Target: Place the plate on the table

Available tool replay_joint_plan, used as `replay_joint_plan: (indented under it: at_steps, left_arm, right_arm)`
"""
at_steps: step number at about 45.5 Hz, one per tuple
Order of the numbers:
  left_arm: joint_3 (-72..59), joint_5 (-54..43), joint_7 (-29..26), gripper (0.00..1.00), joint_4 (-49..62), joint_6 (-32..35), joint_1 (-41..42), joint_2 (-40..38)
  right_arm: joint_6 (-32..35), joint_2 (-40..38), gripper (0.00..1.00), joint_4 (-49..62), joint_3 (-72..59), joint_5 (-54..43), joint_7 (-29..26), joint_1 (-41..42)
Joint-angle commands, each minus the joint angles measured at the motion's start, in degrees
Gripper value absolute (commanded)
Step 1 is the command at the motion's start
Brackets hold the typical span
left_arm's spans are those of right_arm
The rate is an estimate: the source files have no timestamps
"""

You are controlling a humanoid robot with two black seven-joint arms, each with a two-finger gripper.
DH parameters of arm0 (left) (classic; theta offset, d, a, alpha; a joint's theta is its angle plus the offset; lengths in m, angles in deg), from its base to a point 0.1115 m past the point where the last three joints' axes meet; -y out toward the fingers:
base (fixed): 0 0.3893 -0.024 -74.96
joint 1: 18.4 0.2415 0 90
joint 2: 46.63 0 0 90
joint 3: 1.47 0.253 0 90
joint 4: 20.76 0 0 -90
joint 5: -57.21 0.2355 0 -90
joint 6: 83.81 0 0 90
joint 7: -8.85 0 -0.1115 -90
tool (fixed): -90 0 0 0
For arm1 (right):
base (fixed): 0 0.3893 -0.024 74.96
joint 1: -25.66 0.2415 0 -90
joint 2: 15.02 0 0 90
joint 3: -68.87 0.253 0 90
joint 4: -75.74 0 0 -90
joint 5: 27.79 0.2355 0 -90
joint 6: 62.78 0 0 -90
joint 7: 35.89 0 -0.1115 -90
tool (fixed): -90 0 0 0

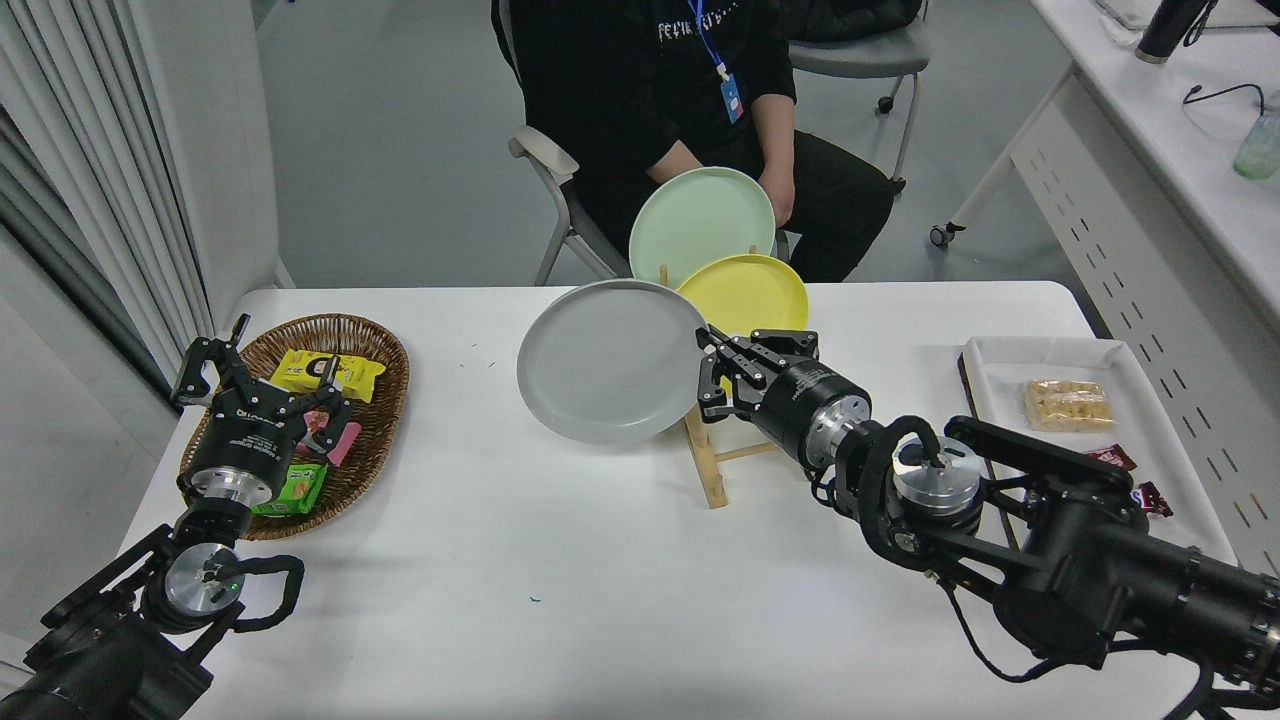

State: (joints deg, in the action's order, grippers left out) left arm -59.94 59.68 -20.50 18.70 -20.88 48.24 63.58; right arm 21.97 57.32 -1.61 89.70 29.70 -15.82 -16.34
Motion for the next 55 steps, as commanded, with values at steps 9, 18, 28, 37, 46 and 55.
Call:
replay_joint_plan:
  at_steps: [9, 18, 28, 37, 46, 55]
  left_arm:
    - [0.02, -0.01, 0.00, 0.98, 0.00, 0.00, -0.02, 0.00]
    - [0.02, -0.01, 0.00, 0.98, 0.00, 0.00, -0.02, 0.00]
    - [-0.07, -0.01, 0.00, 0.98, 0.00, 0.00, -0.02, 0.00]
    - [-0.07, -0.01, 0.00, 0.98, 0.00, 0.00, -0.02, 0.00]
    - [0.02, -0.01, 0.00, 0.98, 0.00, 0.00, -0.02, 0.00]
    - [0.02, -0.01, 0.00, 0.98, 0.00, 0.00, -0.02, 0.00]
  right_arm:
    - [0.24, 2.37, 0.00, -0.52, 0.27, -1.07, 0.24, 5.26]
    - [0.77, 5.27, 0.00, -0.69, 0.36, 0.34, 0.24, 5.97]
    - [0.86, 5.53, 0.00, -1.75, -0.52, 6.04, 0.32, 7.98]
    - [0.77, 5.18, 0.00, -1.84, -5.00, 13.60, 2.69, 11.15]
    - [0.24, 3.69, 0.00, -2.45, -10.62, 15.02, 3.40, 11.94]
    - [-0.11, 3.42, 0.00, -3.06, -15.55, 9.76, 3.14, 12.20]
